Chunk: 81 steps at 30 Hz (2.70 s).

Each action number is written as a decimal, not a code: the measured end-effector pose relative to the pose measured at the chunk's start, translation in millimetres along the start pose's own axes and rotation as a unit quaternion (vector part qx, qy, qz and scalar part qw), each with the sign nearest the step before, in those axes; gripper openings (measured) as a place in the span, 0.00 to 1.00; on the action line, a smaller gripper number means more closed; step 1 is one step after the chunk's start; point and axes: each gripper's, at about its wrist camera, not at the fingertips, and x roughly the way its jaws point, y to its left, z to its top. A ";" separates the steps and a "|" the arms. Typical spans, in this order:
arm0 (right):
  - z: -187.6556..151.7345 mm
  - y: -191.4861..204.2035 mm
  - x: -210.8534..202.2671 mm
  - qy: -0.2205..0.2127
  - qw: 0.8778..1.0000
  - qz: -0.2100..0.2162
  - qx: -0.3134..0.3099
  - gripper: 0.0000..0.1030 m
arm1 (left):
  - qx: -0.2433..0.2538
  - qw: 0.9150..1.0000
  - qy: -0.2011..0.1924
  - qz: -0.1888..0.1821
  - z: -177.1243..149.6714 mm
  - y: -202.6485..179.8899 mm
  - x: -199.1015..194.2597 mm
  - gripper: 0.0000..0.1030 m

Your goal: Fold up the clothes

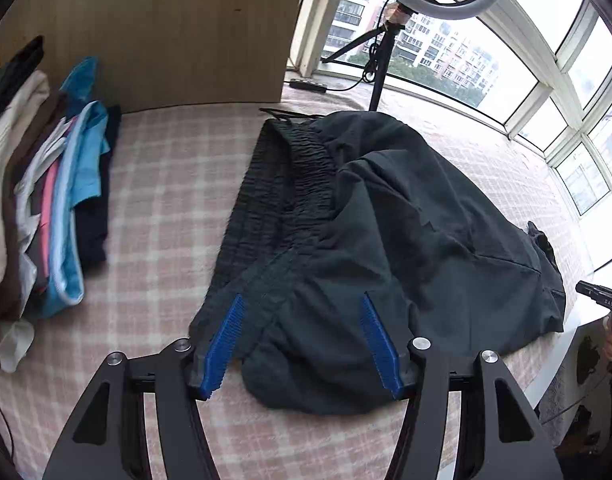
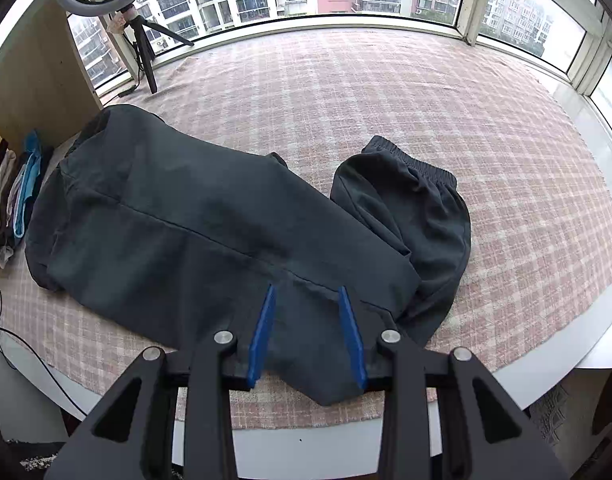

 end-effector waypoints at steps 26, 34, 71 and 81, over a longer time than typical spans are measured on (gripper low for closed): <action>19.2 100.2 97.4 0.017 0.968 -0.041 -0.247 0.57 | 0.016 0.999 0.009 0.030 -53.7 22.8 -38.7 0.39; 15.3 86.3 90.1 0.020 0.971 -0.045 -0.233 0.57 | 0.055 0.995 0.089 -0.007 -6.2 10.1 59.0 0.47; 15.9 121.1 73.8 0.005 0.927 0.026 -0.374 0.44 | 0.031 0.998 0.030 -0.037 3.4 22.0 -41.4 0.04; -4.6 129.8 22.1 0.002 0.922 0.083 -0.379 0.03 | -0.076 0.997 -0.009 -0.022 -52.8 85.8 -138.5 0.04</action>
